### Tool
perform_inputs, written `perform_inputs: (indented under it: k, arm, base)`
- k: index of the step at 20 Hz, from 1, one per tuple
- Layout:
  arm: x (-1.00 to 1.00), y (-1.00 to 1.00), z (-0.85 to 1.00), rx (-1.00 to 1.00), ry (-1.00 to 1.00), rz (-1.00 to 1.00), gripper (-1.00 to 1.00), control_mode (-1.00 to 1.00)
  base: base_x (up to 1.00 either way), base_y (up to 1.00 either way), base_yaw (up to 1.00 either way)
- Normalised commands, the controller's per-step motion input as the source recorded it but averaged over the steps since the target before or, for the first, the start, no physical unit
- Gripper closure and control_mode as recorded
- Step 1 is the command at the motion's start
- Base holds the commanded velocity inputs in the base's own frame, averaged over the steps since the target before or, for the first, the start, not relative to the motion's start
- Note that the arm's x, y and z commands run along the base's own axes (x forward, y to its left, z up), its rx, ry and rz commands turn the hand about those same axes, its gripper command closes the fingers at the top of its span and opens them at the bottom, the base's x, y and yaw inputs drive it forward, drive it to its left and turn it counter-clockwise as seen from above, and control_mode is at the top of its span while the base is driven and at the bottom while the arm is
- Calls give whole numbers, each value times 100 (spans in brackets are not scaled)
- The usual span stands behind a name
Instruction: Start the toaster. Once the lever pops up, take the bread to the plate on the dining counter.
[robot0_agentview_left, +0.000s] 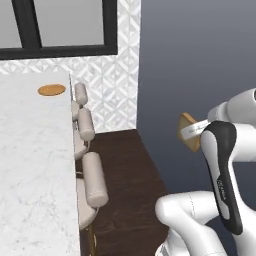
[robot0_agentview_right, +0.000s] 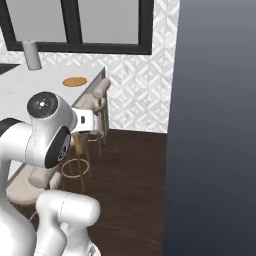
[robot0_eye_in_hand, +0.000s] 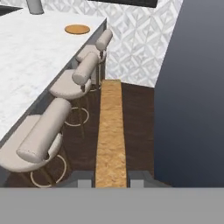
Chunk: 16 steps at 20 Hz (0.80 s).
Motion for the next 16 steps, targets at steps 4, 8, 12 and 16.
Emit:
perform_inputs:
  k: [4,8,12,16]
  arm:
    - [0,0,0,0,0,0,100,100]
    - [0,0,0,0,0,0,100,100]
    - [0,0,0,0,0,0,100,100]
    - [0,0,0,0,0,0,100,100]
  base:
    - [100,-70,34]
    - [100,-55,32]
    - [100,-48,33]
    - [100,-46,34]
